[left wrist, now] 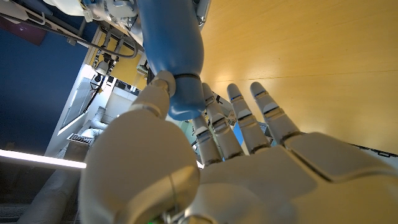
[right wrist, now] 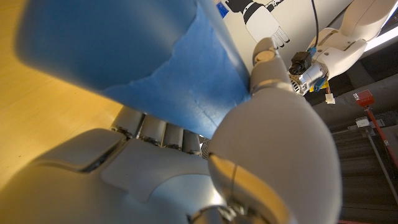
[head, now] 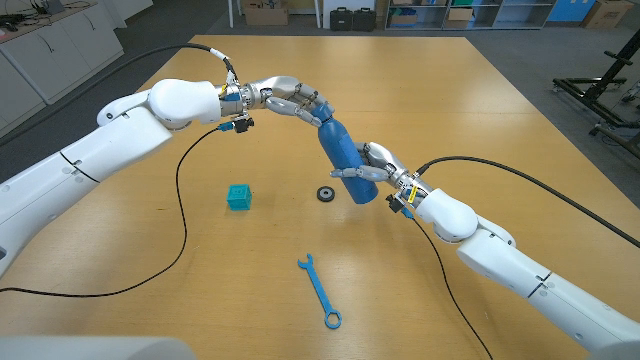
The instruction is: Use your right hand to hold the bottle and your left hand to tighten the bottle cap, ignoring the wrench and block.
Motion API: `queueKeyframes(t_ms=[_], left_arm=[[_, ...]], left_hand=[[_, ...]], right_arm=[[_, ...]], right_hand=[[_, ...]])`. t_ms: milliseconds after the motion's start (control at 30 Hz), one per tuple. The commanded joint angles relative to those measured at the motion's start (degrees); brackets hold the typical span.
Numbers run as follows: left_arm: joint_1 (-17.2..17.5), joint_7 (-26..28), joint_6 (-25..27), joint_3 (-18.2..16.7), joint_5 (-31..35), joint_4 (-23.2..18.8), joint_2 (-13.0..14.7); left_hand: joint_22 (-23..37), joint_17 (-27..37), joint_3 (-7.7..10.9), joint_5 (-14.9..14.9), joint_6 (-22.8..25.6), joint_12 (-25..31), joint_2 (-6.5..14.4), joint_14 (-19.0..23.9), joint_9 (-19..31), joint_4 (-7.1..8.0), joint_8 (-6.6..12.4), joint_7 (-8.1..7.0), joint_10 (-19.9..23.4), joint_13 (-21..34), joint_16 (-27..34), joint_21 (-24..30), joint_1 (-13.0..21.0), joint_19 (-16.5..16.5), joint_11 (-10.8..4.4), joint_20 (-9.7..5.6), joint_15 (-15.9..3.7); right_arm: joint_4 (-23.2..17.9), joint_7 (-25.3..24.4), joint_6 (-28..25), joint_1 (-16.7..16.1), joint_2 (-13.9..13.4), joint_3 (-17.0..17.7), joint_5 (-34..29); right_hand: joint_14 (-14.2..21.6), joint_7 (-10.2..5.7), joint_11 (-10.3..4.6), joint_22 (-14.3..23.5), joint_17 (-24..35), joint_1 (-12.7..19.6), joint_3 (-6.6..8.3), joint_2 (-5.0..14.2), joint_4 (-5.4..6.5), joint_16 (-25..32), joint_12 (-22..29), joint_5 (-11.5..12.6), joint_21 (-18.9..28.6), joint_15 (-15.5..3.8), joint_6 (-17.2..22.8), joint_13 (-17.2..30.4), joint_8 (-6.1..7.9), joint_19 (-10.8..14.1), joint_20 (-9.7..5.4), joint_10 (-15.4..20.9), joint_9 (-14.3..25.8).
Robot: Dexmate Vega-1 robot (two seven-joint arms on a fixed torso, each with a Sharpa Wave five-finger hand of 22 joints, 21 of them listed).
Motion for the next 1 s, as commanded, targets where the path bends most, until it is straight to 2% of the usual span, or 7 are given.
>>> queueKeyframes(t_ms=[33, 267, 367, 400, 500, 667, 1000], left_arm=[[0.64, -0.62, -1.90, -0.87, 0.97, 0.95, 1.05], [-0.54, -2.66, -4.68, -0.61, 0.58, 4.05, 0.22], [-0.82, -2.61, -5.64, -0.52, 0.51, 5.42, -0.57], [-0.86, -2.60, -5.83, -0.50, 0.50, 5.68, -0.74], [-1.46, -2.37, -6.51, 0.03, 0.60, 7.53, -2.16], [-2.87, -2.06, -6.97, 1.23, 1.55, 9.87, -4.29], [-5.38, -1.77, -6.32, 3.47, 3.94, 11.71, -7.13]], left_hand=[[0.08, 0.10, 0.46, 0.55, 3.12, -0.06, 5.40, 0.37, 0.30, 0.07, 0.42, -2.74, 2.22, 0.04, -0.20, -0.13, 6.12, 0.25, -1.59, -0.18, -9.13], [0.09, 0.21, 1.25, 0.92, 3.12, -0.39, 6.30, -0.07, 0.33, -0.06, 0.25, -3.05, 2.38, 0.06, -0.47, -0.46, 7.97, -0.66, -1.64, -0.87, -9.46], [0.11, 0.49, 2.99, 1.67, 3.14, -0.59, 9.29, -0.26, 0.40, -0.29, -0.02, -3.15, 2.52, 0.42, -0.46, -0.51, 11.87, -1.38, -1.68, -1.11, -9.76], [0.10, 0.48, 3.09, 1.71, 3.16, -0.60, 9.39, -0.31, 0.41, -0.32, -0.04, -3.14, 2.53, 0.45, -0.49, -0.49, 12.11, -1.36, -1.68, -1.11, -9.70], [0.12, 0.65, 4.58, 2.29, 2.98, -0.65, 12.13, -0.44, 0.50, -0.27, -0.40, -3.17, 2.68, 0.88, -0.50, -0.49, 14.94, -1.90, -1.70, -1.03, -9.75], [0.17, 0.89, 5.78, 2.64, 4.22, -0.33, 14.62, 0.17, 0.63, -0.49, -0.15, -3.14, 3.68, 1.41, -0.16, -0.37, 18.16, -2.32, -1.71, -1.03, -9.95], [0.20, 1.26, 5.81, 2.57, 5.98, 0.27, 15.65, 1.48, 0.71, -0.56, 0.38, -3.11, 5.54, 1.96, 0.44, 0.02, 20.33, -1.71, -1.70, -1.79, -10.13]], right_arm=[[0.54, 3.76, -0.09, 1.63, -0.08, 0.13, 5.30], [2.26, 6.07, 0.33, 3.05, 0.77, -0.27, 8.37], [2.79, 6.70, 0.53, 3.49, 1.11, -0.51, 9.13], [2.88, 6.78, 0.57, 3.57, 1.15, -0.56, 9.23], [3.28, 7.55, 0.75, 4.00, 1.31, -0.68, 10.09], [4.03, 8.85, 1.29, 4.45, 1.54, -0.64, 11.87], [5.85, 11.80, 3.06, 4.99, 1.86, -0.66, 14.88]], right_hand=[[9.06, -12.80, -12.84, 0.16, 0.18, 12.82, 6.19, 13.31, 5.24, 0.18, -0.24, -0.32, 0.32, -13.49, 14.41, 0.16, 0.33, 2.31, -10.73, 12.72, 0.14], [9.22, -12.76, -12.78, 0.09, 0.28, 12.88, 6.26, 13.31, 5.19, 0.18, -0.35, -0.32, 0.56, -13.55, 14.40, 0.25, 0.31, 2.34, -10.72, 12.75, 0.14], [9.25, -12.75, -12.72, 0.07, 0.33, 12.86, 6.27, 13.31, 5.20, 0.16, -0.37, -0.33, 0.68, -13.55, 14.42, 0.29, 0.30, 2.36, -10.72, 12.82, 0.13], [9.25, -12.73, -12.74, 0.07, 0.33, 12.86, 6.27, 13.31, 5.20, 0.16, -0.37, -0.33, 0.69, -13.55, 14.43, 0.30, 0.30, 2.36, -10.72, 12.83, 0.13], [9.27, -12.78, -12.79, 0.04, 0.37, 12.86, 6.29, 13.27, 5.19, 0.13, -0.44, -0.33, 0.79, -13.54, 14.23, 0.31, 0.22, 2.36, -10.72, 12.82, 0.13], [9.29, -12.84, -12.75, -0.03, 0.44, 12.87, 6.33, 13.23, 5.16, 0.07, -0.54, -0.34, 0.97, -13.54, 14.40, 0.38, 0.26, 2.32, -10.72, 12.85, 0.13], [9.44, -12.77, -12.73, -0.12, 0.55, 12.87, 6.37, 13.21, 5.15, 0.06, -0.63, -0.34, 1.17, -13.54, 14.41, 0.48, 0.24, 2.25, -10.73, 12.93, 0.13]])
